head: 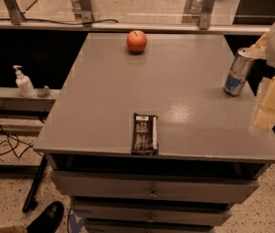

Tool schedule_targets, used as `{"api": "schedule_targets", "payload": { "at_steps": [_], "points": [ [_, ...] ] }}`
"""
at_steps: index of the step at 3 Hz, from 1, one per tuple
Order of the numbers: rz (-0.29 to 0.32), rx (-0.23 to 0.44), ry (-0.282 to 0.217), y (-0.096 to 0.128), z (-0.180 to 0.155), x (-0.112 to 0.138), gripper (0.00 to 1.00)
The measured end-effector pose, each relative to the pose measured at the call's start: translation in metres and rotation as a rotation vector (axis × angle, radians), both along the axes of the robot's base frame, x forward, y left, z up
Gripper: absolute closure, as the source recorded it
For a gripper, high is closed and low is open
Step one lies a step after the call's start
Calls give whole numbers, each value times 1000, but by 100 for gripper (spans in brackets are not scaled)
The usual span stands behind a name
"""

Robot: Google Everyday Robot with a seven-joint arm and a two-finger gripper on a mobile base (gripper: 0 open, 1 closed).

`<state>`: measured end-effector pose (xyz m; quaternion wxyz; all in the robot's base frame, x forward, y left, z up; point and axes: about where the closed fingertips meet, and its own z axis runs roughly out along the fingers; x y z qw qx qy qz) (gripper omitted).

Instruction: Knock redbull can over

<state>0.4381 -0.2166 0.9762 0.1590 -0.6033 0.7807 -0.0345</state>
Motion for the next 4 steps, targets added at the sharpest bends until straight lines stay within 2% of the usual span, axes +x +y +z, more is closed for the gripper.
{"api": "schedule_targets", "payload": {
  "at_steps": [1, 2, 4],
  "points": [
    [0, 0, 0, 0, 0, 0, 0],
    [-27, 47, -27, -16, 2, 10, 0],
    [-124, 199, -74, -59, -36, 49, 0]
  ]
}}
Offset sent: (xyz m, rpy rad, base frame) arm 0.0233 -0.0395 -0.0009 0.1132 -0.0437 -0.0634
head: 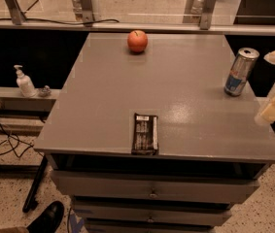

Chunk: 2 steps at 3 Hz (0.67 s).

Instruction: Knock redbull can over

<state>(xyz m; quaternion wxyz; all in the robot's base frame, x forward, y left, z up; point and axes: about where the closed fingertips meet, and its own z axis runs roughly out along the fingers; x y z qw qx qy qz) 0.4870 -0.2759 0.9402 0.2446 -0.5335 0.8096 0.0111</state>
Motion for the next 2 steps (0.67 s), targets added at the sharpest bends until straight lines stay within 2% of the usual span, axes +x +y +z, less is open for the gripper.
{"api": "schedule_targets", "payload": {
  "at_steps": [1, 2],
  "points": [
    [-52, 74, -38, -10, -17, 26, 0],
    [-106, 92, -102, -27, -25, 51, 0]
  ]
}}
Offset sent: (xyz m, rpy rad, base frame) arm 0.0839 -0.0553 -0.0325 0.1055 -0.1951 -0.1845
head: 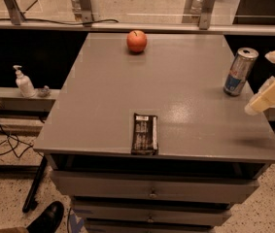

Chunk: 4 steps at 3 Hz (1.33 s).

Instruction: Knock redbull can over

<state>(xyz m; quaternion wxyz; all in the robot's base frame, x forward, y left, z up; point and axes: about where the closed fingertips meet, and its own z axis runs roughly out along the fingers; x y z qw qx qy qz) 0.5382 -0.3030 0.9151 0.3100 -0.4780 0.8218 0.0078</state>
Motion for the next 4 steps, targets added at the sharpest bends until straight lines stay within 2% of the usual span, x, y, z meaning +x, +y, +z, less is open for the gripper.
{"api": "schedule_targets", "payload": {
  "at_steps": [1, 2, 4],
  "points": [
    [-39, -11, -63, -17, -8, 19, 0],
    [-48, 29, -96, -21, -19, 34, 0],
    [-49, 273, -174, -13, -22, 68, 0]
  ]
}}
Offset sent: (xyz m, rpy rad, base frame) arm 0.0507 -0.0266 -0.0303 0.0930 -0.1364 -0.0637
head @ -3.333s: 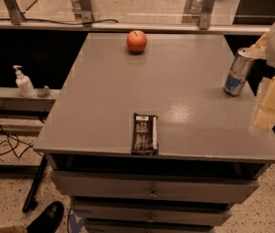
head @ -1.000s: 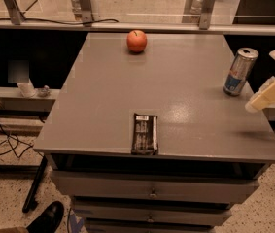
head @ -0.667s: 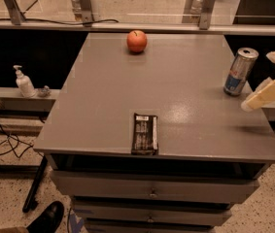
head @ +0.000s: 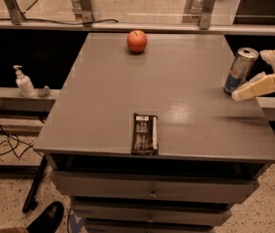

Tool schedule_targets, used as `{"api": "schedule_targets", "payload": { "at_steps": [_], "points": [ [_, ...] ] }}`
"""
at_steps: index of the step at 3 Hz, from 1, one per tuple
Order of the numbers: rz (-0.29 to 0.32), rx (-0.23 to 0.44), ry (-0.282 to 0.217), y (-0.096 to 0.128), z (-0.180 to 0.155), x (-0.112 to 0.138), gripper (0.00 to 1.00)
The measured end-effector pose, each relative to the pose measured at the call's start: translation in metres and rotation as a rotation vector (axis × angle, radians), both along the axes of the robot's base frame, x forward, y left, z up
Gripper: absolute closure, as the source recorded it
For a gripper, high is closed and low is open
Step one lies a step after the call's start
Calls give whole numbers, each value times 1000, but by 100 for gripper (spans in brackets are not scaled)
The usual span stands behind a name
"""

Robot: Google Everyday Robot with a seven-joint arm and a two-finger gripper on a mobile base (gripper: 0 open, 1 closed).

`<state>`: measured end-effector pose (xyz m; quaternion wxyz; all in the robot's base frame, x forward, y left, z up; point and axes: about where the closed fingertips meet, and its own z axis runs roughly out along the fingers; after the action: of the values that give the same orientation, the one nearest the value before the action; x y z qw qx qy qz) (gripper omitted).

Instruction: Knock redbull can over

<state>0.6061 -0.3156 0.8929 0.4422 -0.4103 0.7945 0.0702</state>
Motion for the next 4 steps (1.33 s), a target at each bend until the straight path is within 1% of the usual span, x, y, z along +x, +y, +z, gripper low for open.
{"api": "schedule_targets", "payload": {
  "at_steps": [1, 2, 3, 4],
  "points": [
    [45, 157, -47, 18, 8, 15, 0],
    [107, 281, -76, 51, 25, 20, 0],
    [169, 380, -65, 96, 33, 20, 0],
    [223, 449, -23, 138, 30, 14, 0]
  ]
}}
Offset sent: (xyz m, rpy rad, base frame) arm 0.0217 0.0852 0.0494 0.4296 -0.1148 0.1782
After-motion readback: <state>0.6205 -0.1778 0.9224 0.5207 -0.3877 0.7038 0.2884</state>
